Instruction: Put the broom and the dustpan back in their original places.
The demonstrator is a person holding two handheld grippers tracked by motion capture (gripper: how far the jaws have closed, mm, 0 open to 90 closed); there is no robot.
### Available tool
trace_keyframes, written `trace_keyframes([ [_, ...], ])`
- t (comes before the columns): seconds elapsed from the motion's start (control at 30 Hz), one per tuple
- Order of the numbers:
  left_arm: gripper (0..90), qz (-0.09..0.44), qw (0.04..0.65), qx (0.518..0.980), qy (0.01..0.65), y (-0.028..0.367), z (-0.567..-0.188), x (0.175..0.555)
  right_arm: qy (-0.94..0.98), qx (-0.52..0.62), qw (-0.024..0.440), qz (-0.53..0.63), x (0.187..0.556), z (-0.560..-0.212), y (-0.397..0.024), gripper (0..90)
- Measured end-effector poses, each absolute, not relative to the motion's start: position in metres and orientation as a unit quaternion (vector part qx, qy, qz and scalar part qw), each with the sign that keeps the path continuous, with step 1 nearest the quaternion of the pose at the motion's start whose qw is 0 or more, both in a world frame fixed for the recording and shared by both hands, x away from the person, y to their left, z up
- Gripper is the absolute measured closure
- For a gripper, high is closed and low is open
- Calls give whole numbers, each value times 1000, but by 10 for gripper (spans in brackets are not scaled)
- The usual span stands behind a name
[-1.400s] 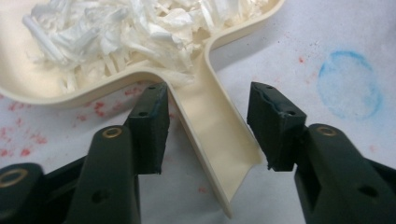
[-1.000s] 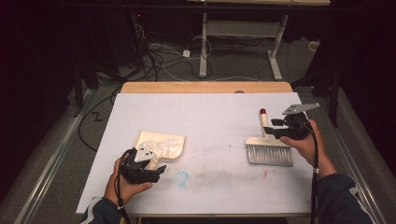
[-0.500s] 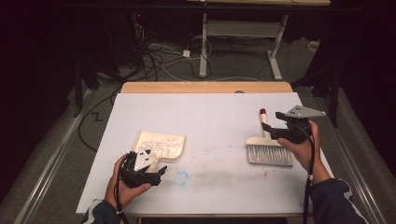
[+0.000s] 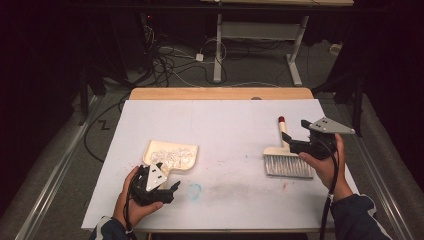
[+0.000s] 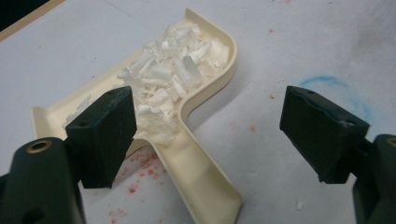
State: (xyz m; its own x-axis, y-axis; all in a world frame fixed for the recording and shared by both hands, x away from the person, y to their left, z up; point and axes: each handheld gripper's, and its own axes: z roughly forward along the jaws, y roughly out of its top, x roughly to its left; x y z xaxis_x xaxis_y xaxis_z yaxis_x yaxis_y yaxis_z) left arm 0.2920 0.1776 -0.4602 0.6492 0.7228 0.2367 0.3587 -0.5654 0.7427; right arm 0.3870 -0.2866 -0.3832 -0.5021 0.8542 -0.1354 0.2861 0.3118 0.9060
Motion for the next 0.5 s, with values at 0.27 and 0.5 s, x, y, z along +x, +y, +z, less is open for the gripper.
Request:
trace_keyframes([
  [0.27,182,270,337,846,313,173,-461,288,748,357,334,450,368,-378,-281,216],
  [0.5,182,276,333,848,306,174,-460,286,759,332,335,448,351,-377,-277,213],
])
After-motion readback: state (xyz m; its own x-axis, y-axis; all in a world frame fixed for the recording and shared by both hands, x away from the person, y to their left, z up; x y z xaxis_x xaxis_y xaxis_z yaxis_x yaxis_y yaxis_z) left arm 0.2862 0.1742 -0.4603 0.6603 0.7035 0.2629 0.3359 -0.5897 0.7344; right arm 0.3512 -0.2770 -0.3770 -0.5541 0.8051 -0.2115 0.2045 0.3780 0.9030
